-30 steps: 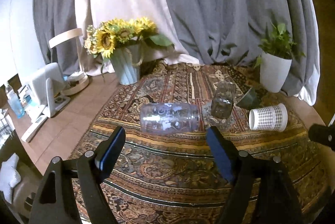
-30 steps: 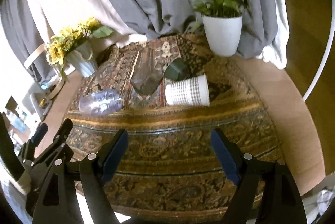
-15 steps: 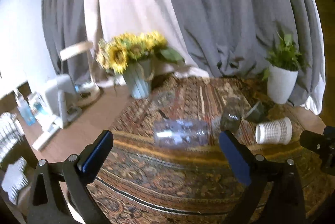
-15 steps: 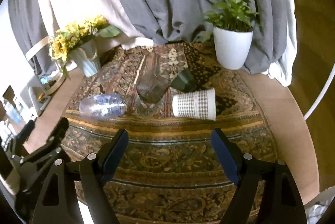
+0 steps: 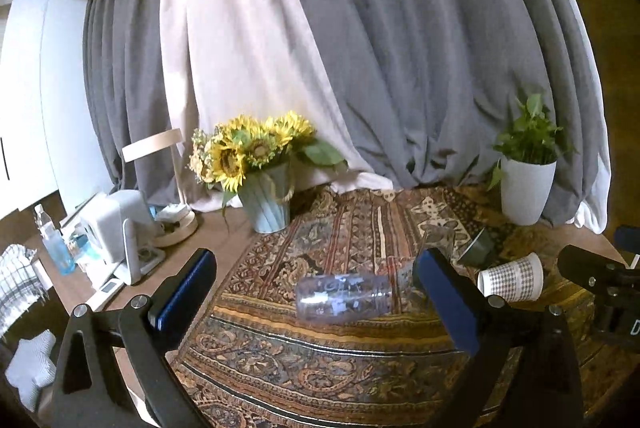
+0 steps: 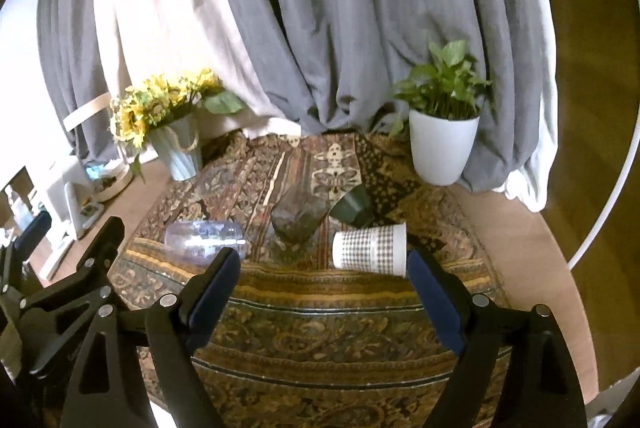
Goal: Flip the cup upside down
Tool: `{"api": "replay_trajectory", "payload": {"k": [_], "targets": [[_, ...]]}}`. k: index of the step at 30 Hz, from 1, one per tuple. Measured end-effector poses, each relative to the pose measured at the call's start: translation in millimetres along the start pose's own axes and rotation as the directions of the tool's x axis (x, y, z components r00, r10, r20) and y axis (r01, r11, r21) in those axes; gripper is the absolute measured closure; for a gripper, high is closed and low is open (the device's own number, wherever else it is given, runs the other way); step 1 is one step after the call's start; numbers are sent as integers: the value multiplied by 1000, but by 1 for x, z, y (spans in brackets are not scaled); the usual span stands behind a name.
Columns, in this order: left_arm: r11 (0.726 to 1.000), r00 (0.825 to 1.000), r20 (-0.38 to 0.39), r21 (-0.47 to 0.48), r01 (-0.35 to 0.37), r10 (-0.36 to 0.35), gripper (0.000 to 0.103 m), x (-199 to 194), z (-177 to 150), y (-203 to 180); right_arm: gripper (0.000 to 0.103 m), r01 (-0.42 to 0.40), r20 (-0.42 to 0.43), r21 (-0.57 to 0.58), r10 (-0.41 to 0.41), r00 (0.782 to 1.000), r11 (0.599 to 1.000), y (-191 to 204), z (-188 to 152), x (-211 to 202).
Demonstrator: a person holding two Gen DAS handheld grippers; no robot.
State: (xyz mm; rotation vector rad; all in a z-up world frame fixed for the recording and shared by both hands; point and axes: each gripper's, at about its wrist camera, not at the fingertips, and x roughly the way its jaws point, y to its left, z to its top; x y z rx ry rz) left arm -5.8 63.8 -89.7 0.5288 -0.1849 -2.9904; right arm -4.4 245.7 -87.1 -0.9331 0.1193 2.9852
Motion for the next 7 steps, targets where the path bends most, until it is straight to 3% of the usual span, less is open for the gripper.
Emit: {"api": "replay_trajectory", "payload": {"k": [7], "targets": [[1000, 1000, 21, -9, -8, 8, 0, -6, 6, -5, 16, -2, 18, -3, 2, 1000, 1000, -6, 2, -5]]}}
